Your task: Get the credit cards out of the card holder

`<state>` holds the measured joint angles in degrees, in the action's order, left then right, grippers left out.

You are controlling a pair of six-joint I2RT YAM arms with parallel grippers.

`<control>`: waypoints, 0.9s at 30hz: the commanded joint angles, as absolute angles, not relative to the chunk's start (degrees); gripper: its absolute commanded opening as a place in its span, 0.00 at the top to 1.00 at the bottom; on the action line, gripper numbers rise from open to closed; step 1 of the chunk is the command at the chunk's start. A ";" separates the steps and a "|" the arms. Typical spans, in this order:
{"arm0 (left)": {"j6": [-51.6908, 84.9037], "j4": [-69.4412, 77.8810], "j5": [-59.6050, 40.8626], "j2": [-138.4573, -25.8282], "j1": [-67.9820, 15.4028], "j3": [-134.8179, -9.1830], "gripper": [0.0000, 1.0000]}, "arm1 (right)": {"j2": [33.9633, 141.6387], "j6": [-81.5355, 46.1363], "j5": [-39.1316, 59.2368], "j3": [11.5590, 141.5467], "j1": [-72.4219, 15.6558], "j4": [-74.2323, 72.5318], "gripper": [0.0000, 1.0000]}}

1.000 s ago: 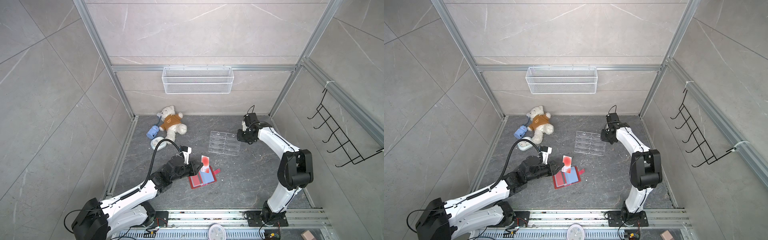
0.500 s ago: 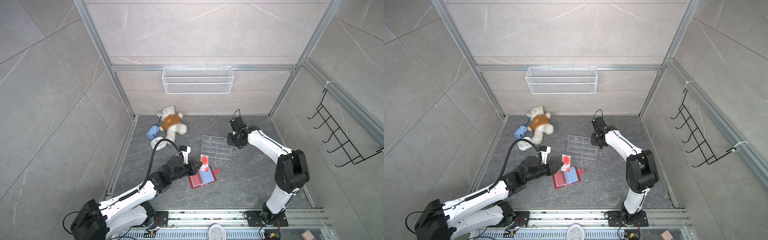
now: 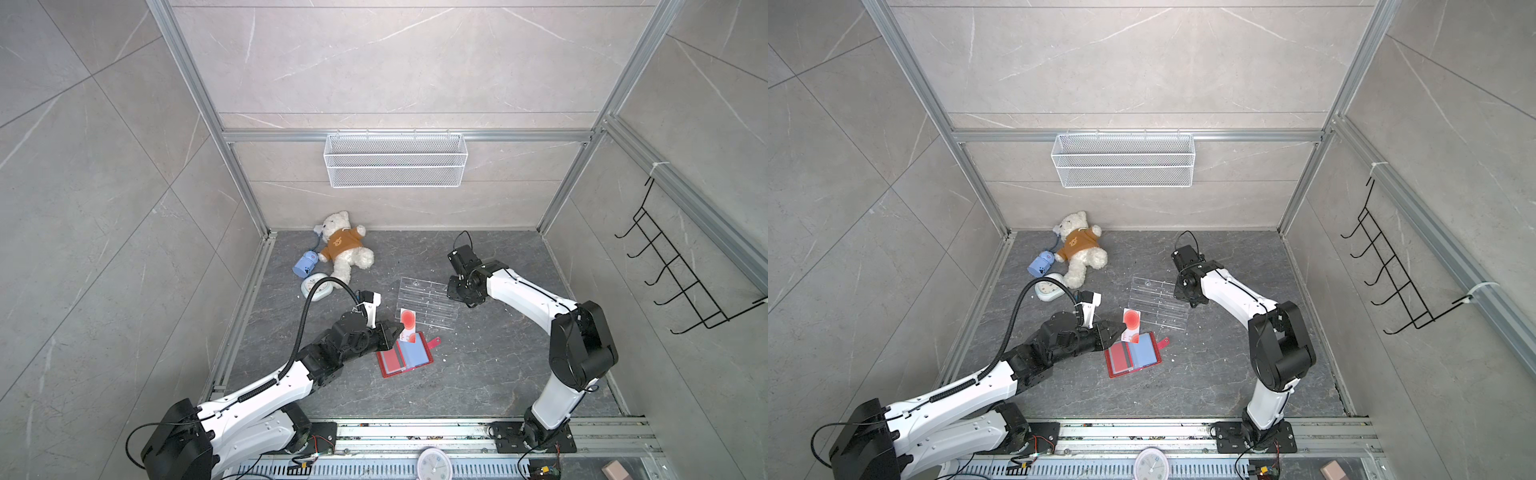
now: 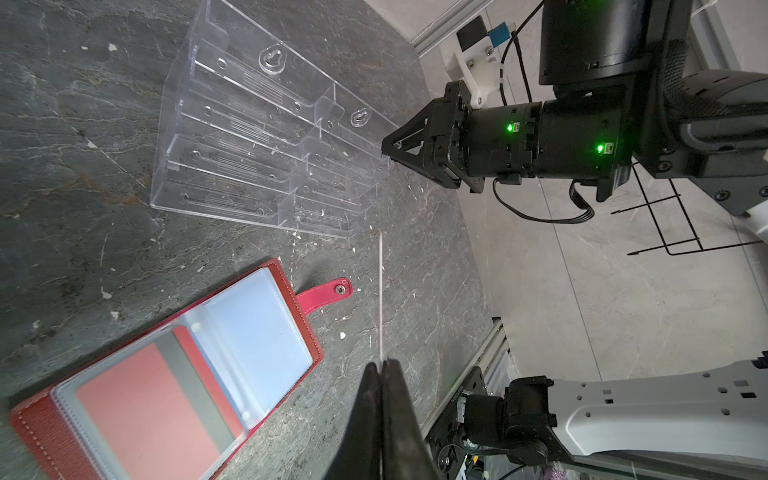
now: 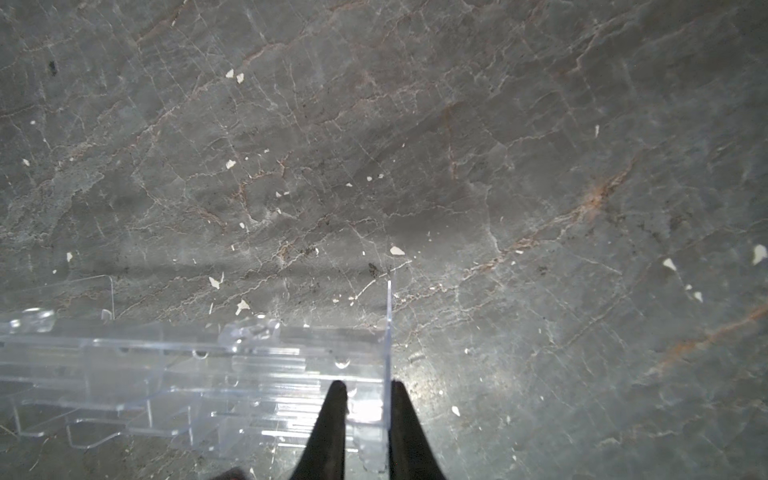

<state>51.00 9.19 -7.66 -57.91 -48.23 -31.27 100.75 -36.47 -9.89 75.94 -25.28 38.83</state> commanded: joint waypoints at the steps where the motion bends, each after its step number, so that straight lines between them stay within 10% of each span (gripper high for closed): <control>1: 48.32 9.16 -7.61 -57.87 -48.34 -34.18 1.00 | 99.32 -37.96 -11.01 74.90 -25.64 38.37 0.86; 16: 37.06 -1.69 -10.54 -60.35 -48.38 -43.35 1.00 | 90.72 -33.13 -10.03 76.35 -25.60 35.39 0.15; 27: 10.77 -17.73 -14.29 -63.01 -48.34 -57.98 1.00 | 79.98 -18.88 -1.53 74.89 -24.75 32.98 0.00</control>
